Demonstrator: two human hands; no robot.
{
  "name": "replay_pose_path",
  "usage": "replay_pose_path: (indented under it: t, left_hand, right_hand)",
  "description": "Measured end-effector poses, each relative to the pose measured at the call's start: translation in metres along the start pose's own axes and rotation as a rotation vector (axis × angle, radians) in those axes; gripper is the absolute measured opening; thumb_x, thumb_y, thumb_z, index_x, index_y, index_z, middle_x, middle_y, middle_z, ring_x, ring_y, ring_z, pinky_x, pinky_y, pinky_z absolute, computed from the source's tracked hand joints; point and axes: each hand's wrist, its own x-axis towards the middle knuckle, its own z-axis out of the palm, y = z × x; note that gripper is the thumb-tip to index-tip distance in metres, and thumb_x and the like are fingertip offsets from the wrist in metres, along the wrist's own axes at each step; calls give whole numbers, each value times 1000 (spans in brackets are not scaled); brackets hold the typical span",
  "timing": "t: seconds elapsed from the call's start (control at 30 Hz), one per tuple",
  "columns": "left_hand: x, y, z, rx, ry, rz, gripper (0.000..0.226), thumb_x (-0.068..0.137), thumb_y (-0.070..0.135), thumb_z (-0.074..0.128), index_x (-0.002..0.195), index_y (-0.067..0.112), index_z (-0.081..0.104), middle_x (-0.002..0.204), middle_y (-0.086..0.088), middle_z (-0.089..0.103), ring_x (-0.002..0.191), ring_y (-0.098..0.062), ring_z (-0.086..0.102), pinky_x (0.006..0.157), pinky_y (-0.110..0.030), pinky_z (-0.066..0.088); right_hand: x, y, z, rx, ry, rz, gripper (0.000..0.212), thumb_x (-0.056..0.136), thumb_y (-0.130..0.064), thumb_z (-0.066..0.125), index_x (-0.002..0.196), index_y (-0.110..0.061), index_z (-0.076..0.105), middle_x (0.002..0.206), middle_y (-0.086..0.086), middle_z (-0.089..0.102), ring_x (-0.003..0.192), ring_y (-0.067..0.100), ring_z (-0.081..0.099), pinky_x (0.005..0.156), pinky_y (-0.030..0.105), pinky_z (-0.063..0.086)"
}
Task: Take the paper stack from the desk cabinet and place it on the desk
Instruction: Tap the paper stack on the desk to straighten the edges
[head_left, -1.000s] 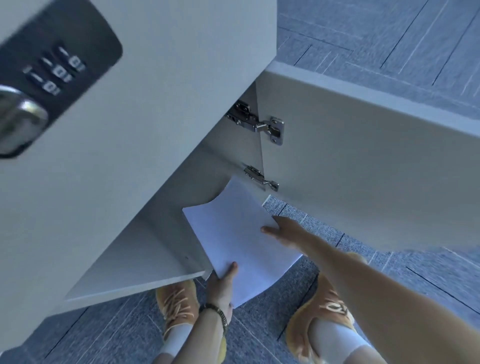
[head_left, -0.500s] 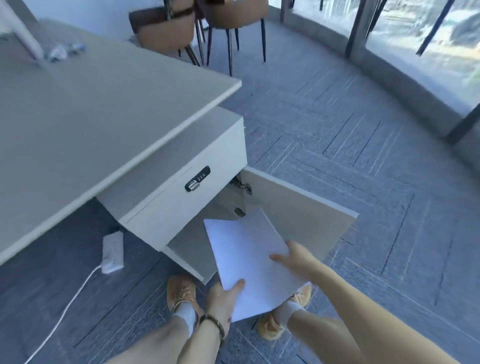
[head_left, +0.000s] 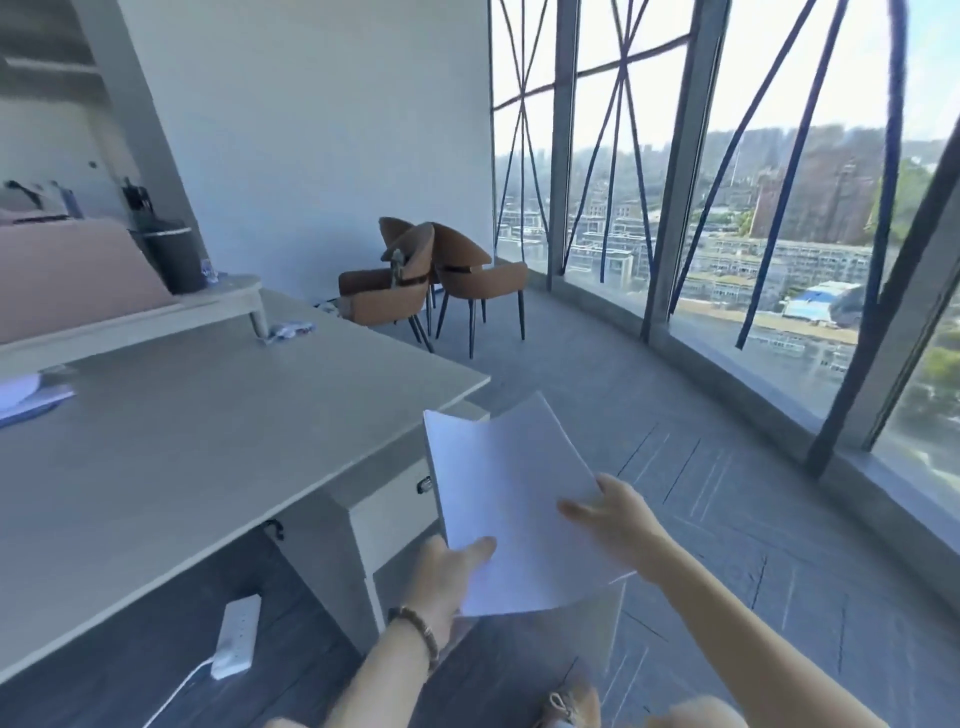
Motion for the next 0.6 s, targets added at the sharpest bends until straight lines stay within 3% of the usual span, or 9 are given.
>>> replay_pose_path:
  t: [0.07, 0.2, 0.3, 0.37, 0.5, 0.57, 0.6]
  left_hand:
    - [-18, 33, -9, -35, 3, 100, 17, 77, 16, 75, 95, 15, 74, 97, -4, 80, 89, -25, 75, 83, -44, 61]
    - [-45, 84, -41, -88, 31, 233, 30, 79, 14, 76, 108, 15, 71, 106, -5, 78, 95, -24, 75, 85, -45, 60]
    - [-59, 115, -68, -98, 47, 339, 25, 89, 11, 69, 112, 19, 69, 109, -2, 77, 96, -21, 74, 75, -36, 60]
    - [-67, 134, -90, -94, 70, 387, 26, 91, 12, 66, 115, 20, 68, 111, 0, 77, 99, -21, 74, 80, -38, 58]
    - [-64, 156, -140, -78, 144, 451, 31, 87, 14, 68, 117, 25, 66, 112, 3, 76, 102, -21, 73, 90, -49, 57]
    - [-53, 160, -166, -79, 189, 468, 31, 90, 10, 65, 116, 27, 65, 110, 6, 77, 100, -17, 73, 87, -44, 58]
    - [-45, 161, -179, -80, 215, 475, 31, 91, 8, 64, 116, 27, 64, 110, 7, 77, 100, -15, 73, 86, -40, 57]
  right_hand:
    - [-13, -31, -12, 61, 37, -71, 33, 74, -42, 76, 94, -17, 67, 91, 4, 74, 84, 25, 72, 77, 41, 57]
    - [-43, -93, -23, 211, 46, -214, 33, 83, -36, 71, 99, -8, 64, 93, 8, 73, 83, 29, 70, 66, 34, 51]
    - [-57, -132, -20, 328, -38, -297, 28, 87, -32, 64, 104, -9, 64, 101, 10, 74, 92, 29, 71, 80, 43, 56]
    - [-59, -159, -13, 403, -113, -319, 27, 84, -21, 59, 107, -9, 64, 105, 15, 73, 97, 35, 70, 88, 51, 55]
    - [-44, -206, 22, 470, -255, -391, 28, 81, -13, 56, 107, -20, 64, 108, 8, 74, 97, 29, 72, 88, 50, 58]
    - [-29, -226, 49, 475, -322, -434, 35, 77, -18, 56, 111, -24, 62, 112, 5, 72, 101, 26, 71, 89, 51, 57]
    - [-19, -235, 64, 480, -355, -454, 38, 77, -17, 55, 113, -26, 62, 111, 2, 72, 101, 20, 71, 85, 45, 58]
